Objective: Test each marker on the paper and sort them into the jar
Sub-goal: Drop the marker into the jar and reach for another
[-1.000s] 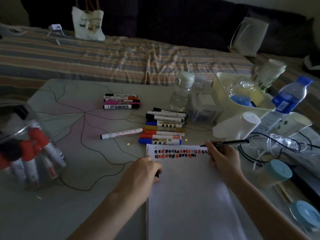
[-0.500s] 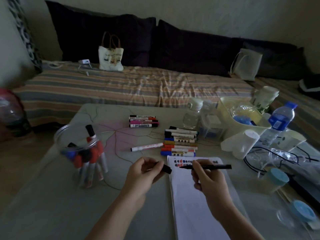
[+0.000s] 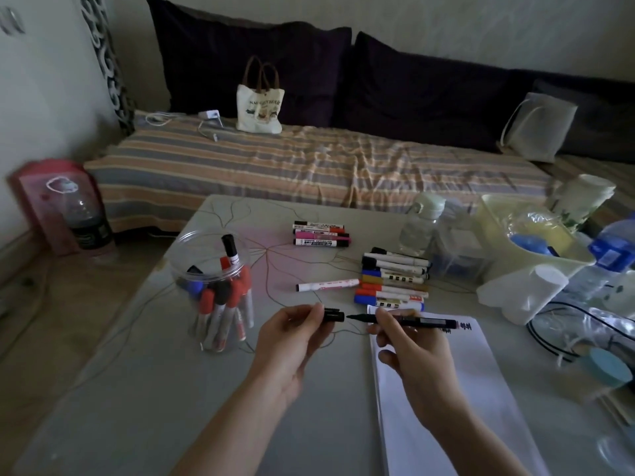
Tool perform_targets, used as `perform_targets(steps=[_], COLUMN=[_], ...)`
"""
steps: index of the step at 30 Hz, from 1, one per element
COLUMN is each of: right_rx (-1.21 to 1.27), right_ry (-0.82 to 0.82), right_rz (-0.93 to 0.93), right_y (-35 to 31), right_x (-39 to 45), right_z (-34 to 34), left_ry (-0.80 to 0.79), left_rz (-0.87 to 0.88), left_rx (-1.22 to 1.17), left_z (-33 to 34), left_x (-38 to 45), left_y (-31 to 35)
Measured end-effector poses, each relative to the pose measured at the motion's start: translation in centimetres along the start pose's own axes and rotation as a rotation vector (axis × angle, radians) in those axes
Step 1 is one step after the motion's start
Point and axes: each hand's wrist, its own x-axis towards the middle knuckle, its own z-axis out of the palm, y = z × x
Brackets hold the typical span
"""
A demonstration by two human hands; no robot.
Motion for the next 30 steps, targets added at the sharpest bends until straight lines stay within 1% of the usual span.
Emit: perform_targets(steps=[5, 8, 13, 17, 19, 21, 24, 26, 28, 30], right_rx=[-0.014, -0.04, 0.051, 0.142, 0.154, 0.176, 0.24, 0.281, 0.249, 0.179], right_ry=[-0.046, -0.033, -0.032, -0.017, -0.016, -0.065, -0.115, -0.104, -0.085, -0.105], right_rz=[-0.013, -0.036, 0.0, 0.089, 0.119, 0.128, 0.12, 0.095, 0.068, 0.023], right_y=[0.3, 0.5, 0.9, 1.6, 1.7, 1.4, 0.6, 0.4, 0.5, 0.7], right_x=[-0.2, -0.4, -0.2, -0.1, -0.1, -0.2, -0.5, -0.9, -1.4, -1.9], right_z=[0.3, 0.3, -0.2, 0.0, 0.0, 0.0, 0.0, -0.1, -0.1, 0.5], left_ry=[-0.054, -0.076, -0.012, 0.082, 0.089, 0.071, 0.038, 0.062, 0.065, 0.067], left_rz=[0.021, 0.026, 0.063, 0.141, 0.123, 0.133, 0.244, 0.334, 0.408, 0.484], left_rx=[0.044, 0.07, 0.06, 0.064, 0.057, 0.075, 0.029, -0.028, -0.02, 0.026], left_z=[0.8, 1.4, 2.0, 2.5, 2.6, 2.7, 2.5, 2.2, 1.9, 1.8], left_x=[-0.5, -0.8, -1.2, -1.7, -1.6, -1.4, -1.0, -0.7, -0.9, -1.5], left_y=[-0.6, -1.0, -1.8, -3.3, -3.6, -3.2, -1.8, -1.0, -0.3, 0.2])
